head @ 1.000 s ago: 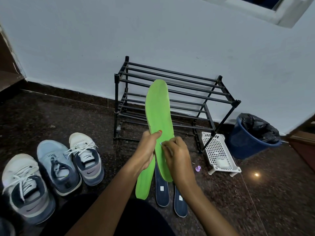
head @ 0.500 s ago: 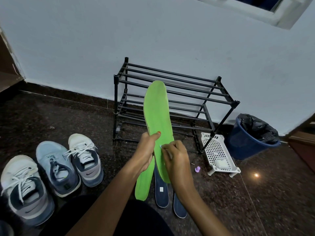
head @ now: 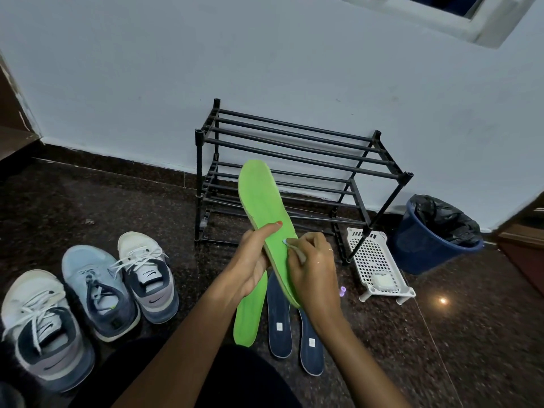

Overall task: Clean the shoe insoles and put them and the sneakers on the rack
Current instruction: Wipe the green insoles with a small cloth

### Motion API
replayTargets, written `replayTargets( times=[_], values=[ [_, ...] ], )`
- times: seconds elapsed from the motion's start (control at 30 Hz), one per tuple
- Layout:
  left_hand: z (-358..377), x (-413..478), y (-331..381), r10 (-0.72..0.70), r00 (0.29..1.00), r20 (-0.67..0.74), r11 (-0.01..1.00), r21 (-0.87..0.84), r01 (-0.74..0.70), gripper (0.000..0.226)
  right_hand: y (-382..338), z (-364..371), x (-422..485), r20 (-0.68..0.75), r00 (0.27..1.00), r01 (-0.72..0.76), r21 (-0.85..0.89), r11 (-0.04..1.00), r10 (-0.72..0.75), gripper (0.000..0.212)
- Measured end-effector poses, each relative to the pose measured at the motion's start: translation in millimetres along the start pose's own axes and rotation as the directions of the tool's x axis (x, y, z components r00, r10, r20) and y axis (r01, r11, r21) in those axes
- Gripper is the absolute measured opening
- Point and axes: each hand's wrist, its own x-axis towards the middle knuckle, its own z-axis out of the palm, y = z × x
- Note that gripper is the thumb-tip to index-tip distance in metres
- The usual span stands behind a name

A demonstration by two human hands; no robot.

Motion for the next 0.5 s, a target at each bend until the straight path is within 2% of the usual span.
replayTargets(
  times=[0.07, 0.17, 0.3, 0.5],
  values=[
    [0, -1, 0, -0.008, 0.999, 0.042, 1.000, 0.003, 0.008, 0.031, 2, 0, 1, 0.034, 0.999, 0.013, 0.023, 1.000, -0.014, 0.022],
    [3, -2, -3, -0.012, 1.000, 0.027, 0.997, 0.076, 0.010, 0.037, 4, 1, 3, 0.046, 0.997, 0.054, 0.024, 0.998, -0.055, 0.020],
    [6, -1, -3, -0.026, 0.999, -0.019, 0.999, 0.042, 0.027, 0.023, 8, 0, 9, 0.036, 0.997, 0.062, 0.076, 0.995, -0.065, 0.016],
    [7, 2, -5, 0.007, 0.999, -0.031, 0.997, 0.073, -0.005, 0.025, 10, -2, 20, 0.030, 0.999, 0.013, 0.098, 0.995, -0.016, 0.013]
  ],
)
